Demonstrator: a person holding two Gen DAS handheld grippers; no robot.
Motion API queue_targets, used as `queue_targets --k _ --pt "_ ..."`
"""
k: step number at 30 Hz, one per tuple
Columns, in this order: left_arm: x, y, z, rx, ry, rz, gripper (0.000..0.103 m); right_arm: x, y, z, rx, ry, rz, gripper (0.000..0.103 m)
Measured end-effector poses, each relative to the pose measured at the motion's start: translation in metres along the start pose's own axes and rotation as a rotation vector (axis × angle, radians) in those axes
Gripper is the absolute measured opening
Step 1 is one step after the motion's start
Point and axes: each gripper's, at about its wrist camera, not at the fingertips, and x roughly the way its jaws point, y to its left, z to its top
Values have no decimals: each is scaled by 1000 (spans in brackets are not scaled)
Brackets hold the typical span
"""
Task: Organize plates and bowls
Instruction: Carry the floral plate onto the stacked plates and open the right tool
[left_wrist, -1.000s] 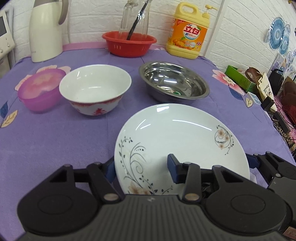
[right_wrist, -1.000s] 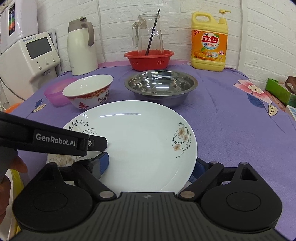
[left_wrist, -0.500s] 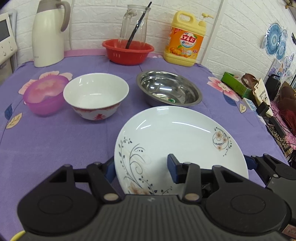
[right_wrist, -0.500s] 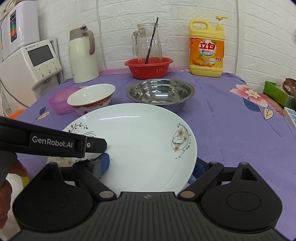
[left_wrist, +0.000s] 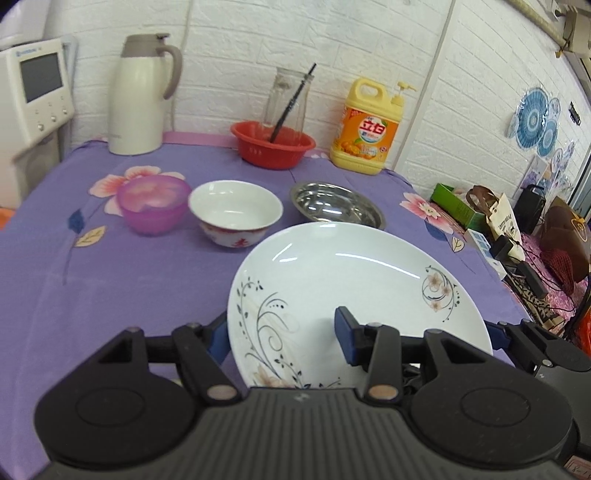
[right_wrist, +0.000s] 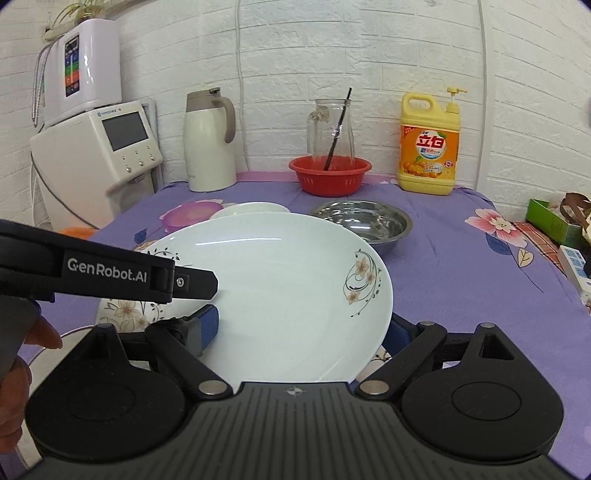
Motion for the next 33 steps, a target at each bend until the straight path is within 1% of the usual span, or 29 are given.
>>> queue_targets --k 3,9,13,16,18,20,21,23,24,26,28,31,33 --pt "-23 15 -13 -21 -17 30 43 -9 22 -5 -20 -2 29 103" --pt "-62 53 -42 -65 -30 101 43 -18 66 -15 -53 10 117 103" --pt "-83 70 -63 -76 -38 147 43 -20 90 -27 -69 39 159 103" --pt "-90 77 -76 -74 -35 169 44 -20 101 -36 -81 72 176 103" --pt "-89 81 -84 -78 -26 170 44 -19 105 -42 -85 87 180 103" --pt "-87 86 -89 -96 -13 153 44 -19 107 -45 -97 92 171 103" --pt "-88 87 -91 -90 -29 152 45 -17 107 -46 -100 100 169 103" --pt "-88 88 -95 -88 -33 155 46 -15 107 -48 -95 117 180 103" --pt "-88 89 -96 -90 -36 152 48 -15 108 -49 -93 126 186 103" --pt "-85 95 -98 -118 -20 150 49 -13 110 -52 -99 136 197 103" --pt "-86 99 -100 -117 -41 140 51 -15 109 -53 -92 122 195 103" --pt "-92 98 -96 -107 -81 159 56 -20 101 -51 -50 103 206 103" --pt "-97 98 -90 -107 -111 159 60 -23 97 -49 -21 85 199 103"
